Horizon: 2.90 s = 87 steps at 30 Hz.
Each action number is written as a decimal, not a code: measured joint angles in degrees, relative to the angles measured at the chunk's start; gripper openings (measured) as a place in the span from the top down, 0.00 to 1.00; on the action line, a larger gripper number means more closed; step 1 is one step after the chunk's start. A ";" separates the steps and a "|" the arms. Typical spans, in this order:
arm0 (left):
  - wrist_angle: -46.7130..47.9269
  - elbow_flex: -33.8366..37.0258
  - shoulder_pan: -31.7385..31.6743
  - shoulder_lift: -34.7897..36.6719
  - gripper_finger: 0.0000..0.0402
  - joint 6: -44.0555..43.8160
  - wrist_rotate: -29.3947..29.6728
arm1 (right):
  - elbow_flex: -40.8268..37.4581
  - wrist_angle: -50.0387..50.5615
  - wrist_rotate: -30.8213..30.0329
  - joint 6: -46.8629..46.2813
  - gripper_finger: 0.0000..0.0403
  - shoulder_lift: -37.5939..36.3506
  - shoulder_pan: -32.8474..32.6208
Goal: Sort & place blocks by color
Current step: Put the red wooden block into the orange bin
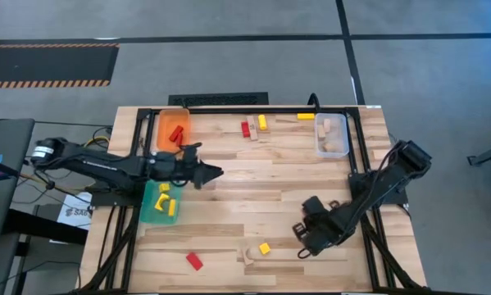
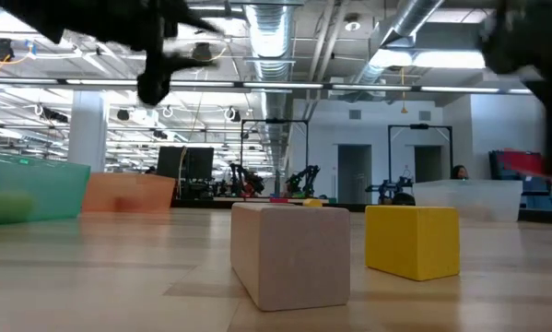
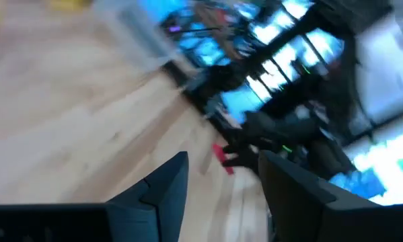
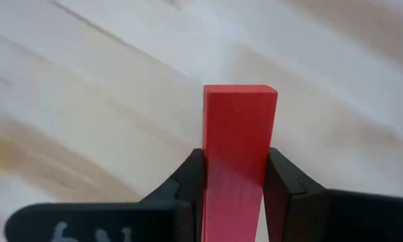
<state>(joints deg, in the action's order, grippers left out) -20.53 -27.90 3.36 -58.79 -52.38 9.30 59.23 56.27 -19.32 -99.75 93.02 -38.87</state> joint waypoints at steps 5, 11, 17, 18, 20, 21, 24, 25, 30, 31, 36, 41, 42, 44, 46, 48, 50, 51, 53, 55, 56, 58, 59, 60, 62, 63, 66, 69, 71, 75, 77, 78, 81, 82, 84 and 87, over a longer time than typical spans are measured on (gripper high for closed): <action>0.06 -1.63 -0.35 -6.25 0.58 -15.30 -1.35 | 2.22 -7.93 -12.20 17.89 0.76 -3.41 4.57; 0.13 -7.82 0.90 -14.98 0.52 -17.24 0.25 | 2.40 -27.00 -11.82 45.28 0.76 -3.70 11.24; 0.69 -13.06 0.92 -23.14 0.38 -18.36 -7.94 | 2.38 -36.74 -6.42 58.29 0.76 -3.62 17.13; 0.25 -14.22 0.94 -24.55 0.35 -18.39 -9.15 | 2.40 -37.27 -4.57 59.13 0.76 -3.62 18.16; -0.09 -16.14 0.94 -26.87 0.31 -18.36 -10.50 | 2.40 -37.41 -1.80 59.77 0.76 -3.62 19.76; 0.03 -16.85 0.94 -27.80 0.29 -18.24 -10.86 | 2.38 -37.44 -1.13 59.83 0.76 -3.62 20.41; 0.20 -19.04 0.94 -30.95 0.27 -18.47 -11.03 | 2.38 -37.66 -0.35 61.22 0.76 -3.62 21.54; 0.33 -19.46 0.94 -31.70 0.26 -18.93 -11.01 | 2.38 -37.78 -0.32 61.65 0.76 -3.62 21.72; 0.11 -22.02 0.40 -34.42 0.26 -19.87 -10.52 | 2.38 -37.17 -0.17 62.63 0.76 -3.62 22.13; 0.19 -22.12 0.15 -34.51 0.26 -19.89 -10.40 | 2.38 -37.03 -0.17 62.92 0.76 -3.62 22.13; 0.54 -23.41 -0.72 -35.04 0.28 -19.88 -11.43 | 2.38 -36.75 -0.03 63.68 0.76 -3.62 22.51; 2.48 -23.43 -1.09 -34.99 0.34 -19.89 -13.45 | 2.38 -36.75 -0.04 65.45 0.76 -3.62 22.62; 2.89 -23.43 -1.09 -34.99 0.35 -19.89 -13.75 | 2.38 -36.74 -0.02 66.15 0.76 -3.62 22.64; 4.26 -23.45 -0.79 -34.99 0.37 -19.57 -13.60 | 2.38 -36.58 0.10 67.63 0.76 -3.61 22.80; 4.53 -23.46 -0.58 -34.99 0.39 -18.88 -11.87 | 2.38 -36.50 0.56 69.55 0.76 -3.57 22.92; 4.02 -23.48 -0.52 -34.99 0.41 -18.86 -11.51 | 2.38 -36.45 0.78 71.52 0.76 -3.57 23.01; 3.68 -23.45 -0.52 -34.99 0.42 -18.86 -11.76 | 2.38 -36.61 0.78 72.89 0.76 -3.60 23.24; 3.81 -23.45 -0.52 -34.99 0.42 -18.96 -11.88 | 2.38 -36.71 0.79 73.30 0.76 -3.60 23.31; 4.40 -23.45 -0.57 -34.99 0.44 -19.26 -12.07 | 2.38 -36.64 0.88 74.63 0.76 -3.60 23.67; 4.78 -23.48 -0.57 -34.97 0.45 -19.43 -12.15 | 2.38 -36.72 1.06 76.47 0.76 -3.60 23.95; 4.97 -23.48 -0.57 -34.94 0.46 -19.43 -12.09 | 2.38 -36.78 1.06 77.41 0.76 -3.60 24.10; 5.12 -23.48 -0.57 -34.92 0.47 -19.68 -11.58 | 2.35 -36.91 1.20 79.78 0.76 -3.60 24.67; 5.17 -23.48 -0.57 -34.92 0.48 -20.10 -11.36 | 2.33 -37.08 1.31 81.06 0.76 -3.60 24.89; 5.19 -23.48 -0.57 -34.92 0.49 -20.55 -11.26 | 2.33 -37.19 1.41 82.05 0.76 -3.60 25.18; 5.28 -23.48 -0.67 -34.92 0.51 -21.59 -11.48 | 2.33 -37.26 1.47 83.65 0.76 -3.60 25.59; 5.30 -23.48 -0.72 -34.92 0.52 -21.96 -11.72 | 2.33 -37.28 1.47 84.40 0.76 -3.60 25.84; 5.36 -23.48 -0.72 -34.92 0.55 -23.16 -11.59 | 2.33 -37.49 1.59 86.89 0.76 -3.60 26.34; 5.35 -23.48 -0.72 -34.92 0.58 -24.51 -10.40 | 2.33 -38.01 1.61 88.98 0.73 -3.60 26.69; 5.16 -23.48 -0.85 -34.92 0.61 -24.87 -10.20 | 2.33 -38.10 1.52 89.71 0.73 -3.60 26.70; 4.08 -23.43 -1.13 -34.92 0.67 -24.85 -9.50 | 2.33 -38.96 1.42 90.86 0.73 -3.60 27.09; 3.68 -23.43 -1.14 -34.93 0.70 -24.87 -8.81 | 2.33 -38.99 1.41 90.92 0.73 -3.60 27.12; 3.42 -23.43 -1.14 -34.94 0.72 -24.87 -8.83 | 2.33 -39.01 1.43 90.97 0.73 -3.60 27.12; 3.16 -23.41 -1.11 -34.94 0.77 -24.78 -8.37 | 2.33 -38.99 1.67 91.11 0.73 -3.60 27.10; 3.08 -23.41 -1.11 -34.94 0.79 -24.69 -8.04 | 2.33 -38.95 1.96 91.09 0.73 -3.60 27.10; 3.16 -23.41 -1.11 -34.94 0.83 -24.72 -7.57 | 2.33 -38.89 2.13 91.20 0.73 -3.60 27.12; 3.29 -23.37 -1.11 -34.99 0.87 -24.72 -7.92 | 2.33 -38.86 2.11 91.13 0.72 -3.60 27.11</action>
<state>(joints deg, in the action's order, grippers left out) -17.23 -51.27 2.24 -93.78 -77.10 1.37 61.56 17.41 -17.20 -8.62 89.42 -11.75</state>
